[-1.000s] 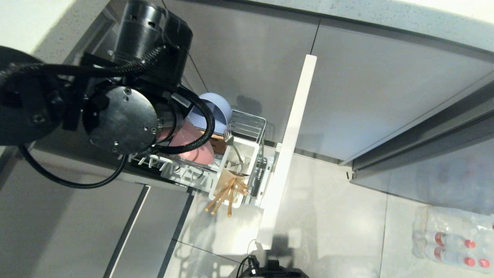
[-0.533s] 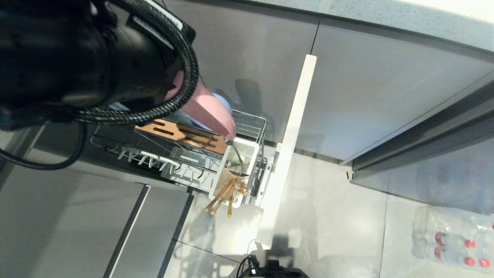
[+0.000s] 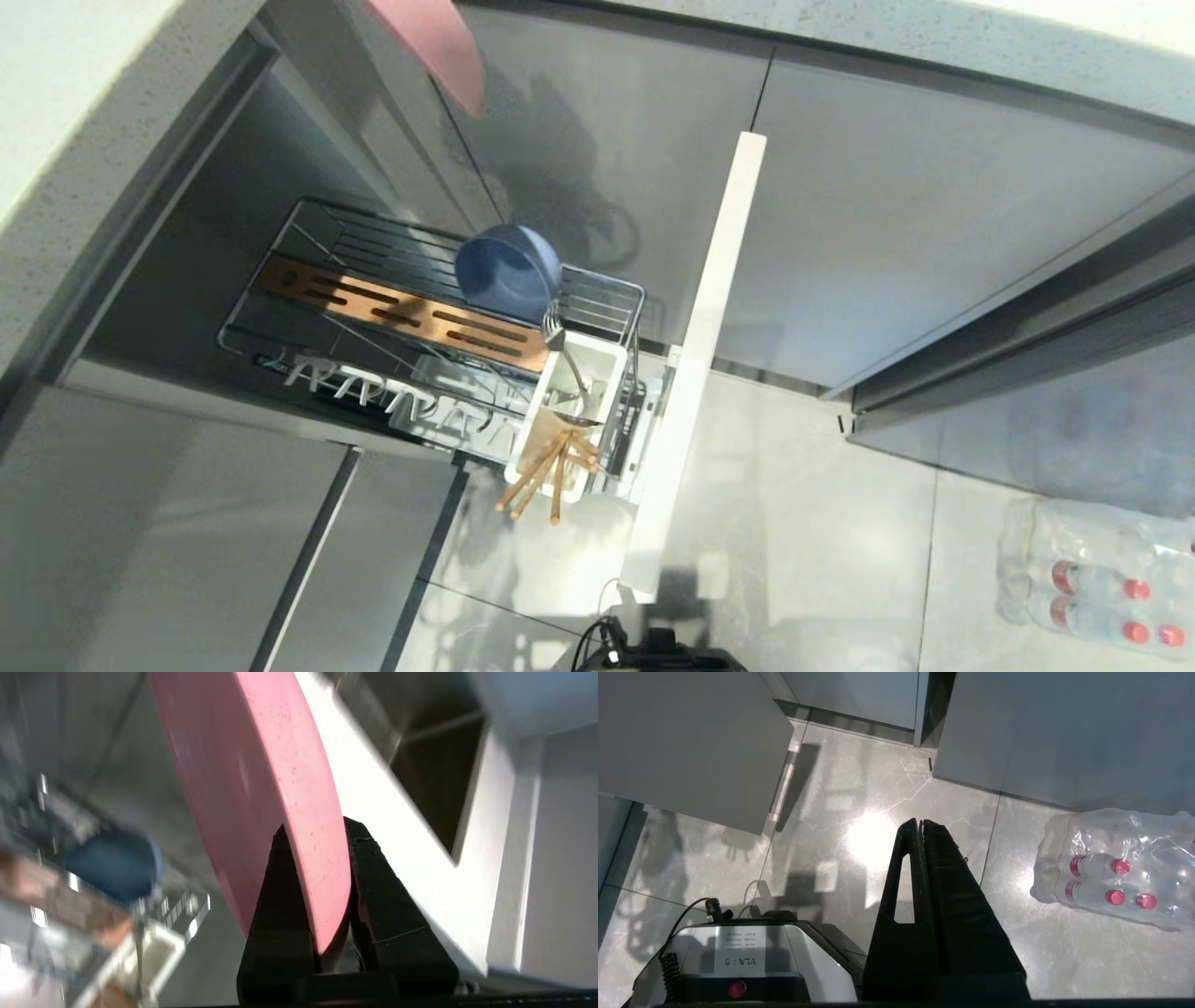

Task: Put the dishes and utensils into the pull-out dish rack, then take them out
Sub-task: Take the plate out of the cupboard

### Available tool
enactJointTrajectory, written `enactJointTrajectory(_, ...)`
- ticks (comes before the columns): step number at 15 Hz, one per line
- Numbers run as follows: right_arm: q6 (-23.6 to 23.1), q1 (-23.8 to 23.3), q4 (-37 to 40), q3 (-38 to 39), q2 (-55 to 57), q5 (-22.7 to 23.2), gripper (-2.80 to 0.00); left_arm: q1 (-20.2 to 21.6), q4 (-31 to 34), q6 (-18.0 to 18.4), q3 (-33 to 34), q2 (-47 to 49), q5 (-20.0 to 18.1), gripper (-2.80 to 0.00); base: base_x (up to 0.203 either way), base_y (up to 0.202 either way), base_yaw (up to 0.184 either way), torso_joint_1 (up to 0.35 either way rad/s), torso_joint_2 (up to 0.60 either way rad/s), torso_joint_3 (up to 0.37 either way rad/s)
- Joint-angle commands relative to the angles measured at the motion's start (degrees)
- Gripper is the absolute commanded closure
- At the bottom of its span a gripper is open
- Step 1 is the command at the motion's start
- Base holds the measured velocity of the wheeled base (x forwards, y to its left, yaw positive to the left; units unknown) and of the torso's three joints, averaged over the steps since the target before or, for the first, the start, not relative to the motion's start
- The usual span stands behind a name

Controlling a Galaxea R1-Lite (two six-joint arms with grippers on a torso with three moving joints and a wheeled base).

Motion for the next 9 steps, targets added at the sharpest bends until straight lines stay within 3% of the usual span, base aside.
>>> enactJointTrajectory(1,0.0,0.0,0.0,0.0,0.0,0.0,0.00,-0.1,-9.9,13.7,-0.8,0.0,0.2,0.00,0.000,0.000,0.000,0.000,0.00,0.000)
enactJointTrajectory(5,0.0,0.0,0.0,0.0,0.0,0.0,0.00,0.0,-34.8,44.7,-0.9,0.9,0.3,0.00,0.000,0.000,0.000,0.000,0.00,0.000)
enactJointTrajectory(9,0.0,0.0,0.0,0.0,0.0,0.0,0.00,2.4,-48.5,71.9,-0.9,1.2,0.7,0.00,0.000,0.000,0.000,0.000,0.00,0.000)
